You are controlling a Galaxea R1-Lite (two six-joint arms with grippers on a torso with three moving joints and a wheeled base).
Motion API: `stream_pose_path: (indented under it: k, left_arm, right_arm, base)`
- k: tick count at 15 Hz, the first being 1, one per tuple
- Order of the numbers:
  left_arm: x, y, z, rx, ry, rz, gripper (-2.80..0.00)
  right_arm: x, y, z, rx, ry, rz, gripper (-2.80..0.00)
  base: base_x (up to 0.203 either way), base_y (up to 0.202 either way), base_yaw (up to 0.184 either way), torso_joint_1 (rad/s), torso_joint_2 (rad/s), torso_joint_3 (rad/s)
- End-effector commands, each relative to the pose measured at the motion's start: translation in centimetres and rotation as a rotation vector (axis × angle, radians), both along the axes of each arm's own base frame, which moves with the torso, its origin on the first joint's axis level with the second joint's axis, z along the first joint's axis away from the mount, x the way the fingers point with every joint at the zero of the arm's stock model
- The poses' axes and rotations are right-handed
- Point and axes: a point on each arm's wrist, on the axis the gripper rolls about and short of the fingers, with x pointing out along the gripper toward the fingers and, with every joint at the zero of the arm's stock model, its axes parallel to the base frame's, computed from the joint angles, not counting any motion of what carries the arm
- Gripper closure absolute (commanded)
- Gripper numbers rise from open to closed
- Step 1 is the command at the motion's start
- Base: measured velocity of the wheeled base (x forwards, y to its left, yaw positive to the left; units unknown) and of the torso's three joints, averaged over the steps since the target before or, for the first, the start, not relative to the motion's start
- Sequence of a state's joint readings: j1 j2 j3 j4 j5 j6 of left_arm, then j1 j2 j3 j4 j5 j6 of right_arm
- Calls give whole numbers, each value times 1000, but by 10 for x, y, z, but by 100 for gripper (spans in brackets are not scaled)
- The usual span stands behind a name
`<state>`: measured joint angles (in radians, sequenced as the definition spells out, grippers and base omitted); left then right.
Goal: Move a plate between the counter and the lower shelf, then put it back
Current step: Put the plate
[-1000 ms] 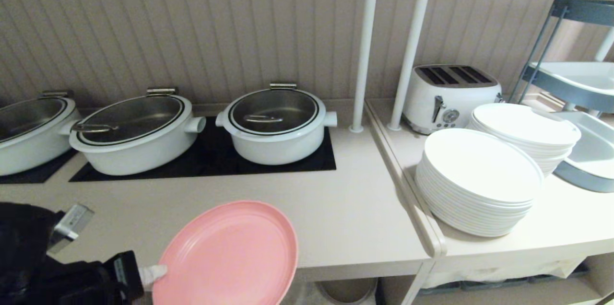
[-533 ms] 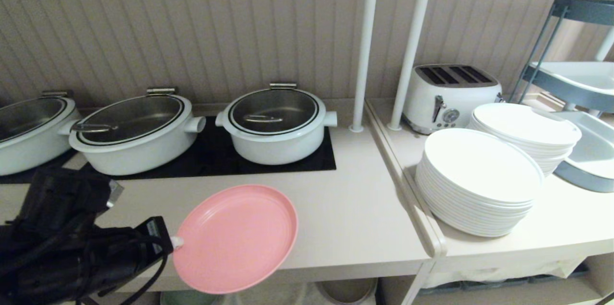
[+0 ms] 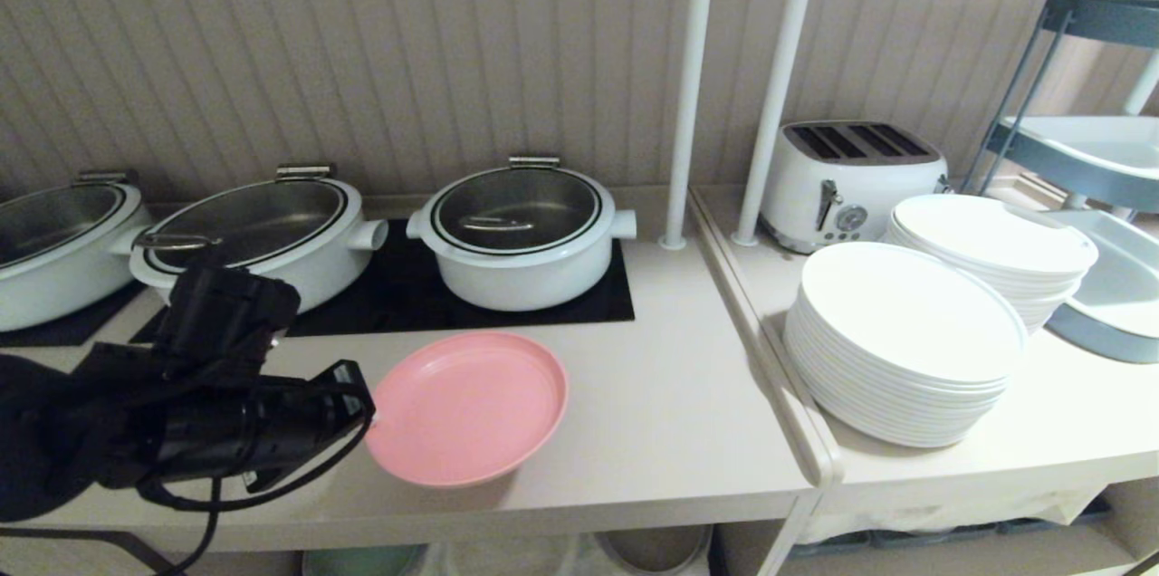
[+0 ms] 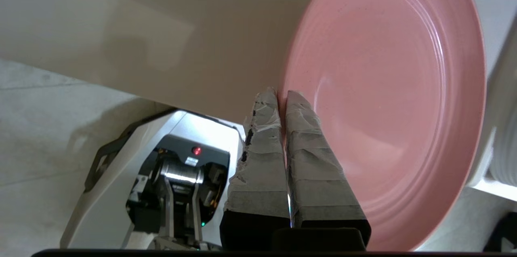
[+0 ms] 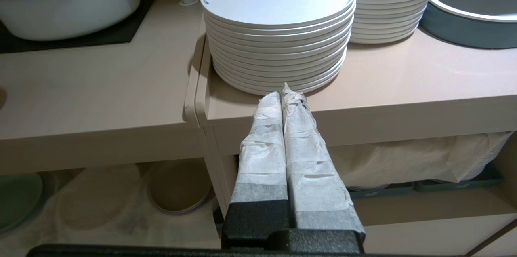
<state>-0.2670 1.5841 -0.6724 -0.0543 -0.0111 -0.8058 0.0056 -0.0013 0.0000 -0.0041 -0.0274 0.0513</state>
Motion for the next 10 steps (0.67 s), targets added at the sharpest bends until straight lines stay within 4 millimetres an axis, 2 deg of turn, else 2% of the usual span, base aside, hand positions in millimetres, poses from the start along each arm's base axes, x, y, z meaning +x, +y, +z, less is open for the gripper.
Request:
stream_pose_path:
  k: [1, 5, 10]
  left_arm:
    - [15, -3, -13, 2, 18, 6, 0]
    - [32, -7, -28, 0, 3, 6, 0]
    - [42, -5, -43, 21, 13, -8, 0]
  right_arm:
    - [0, 0, 0, 1, 1, 0, 0]
    - [0, 0, 0, 1, 1, 0, 0]
    - [0, 0, 0, 1, 1, 0, 0]
  base:
    - [0, 0, 0, 0, 0, 0]
    - [0, 0, 0, 0, 0, 0]
    - [0, 0, 0, 0, 0, 0]
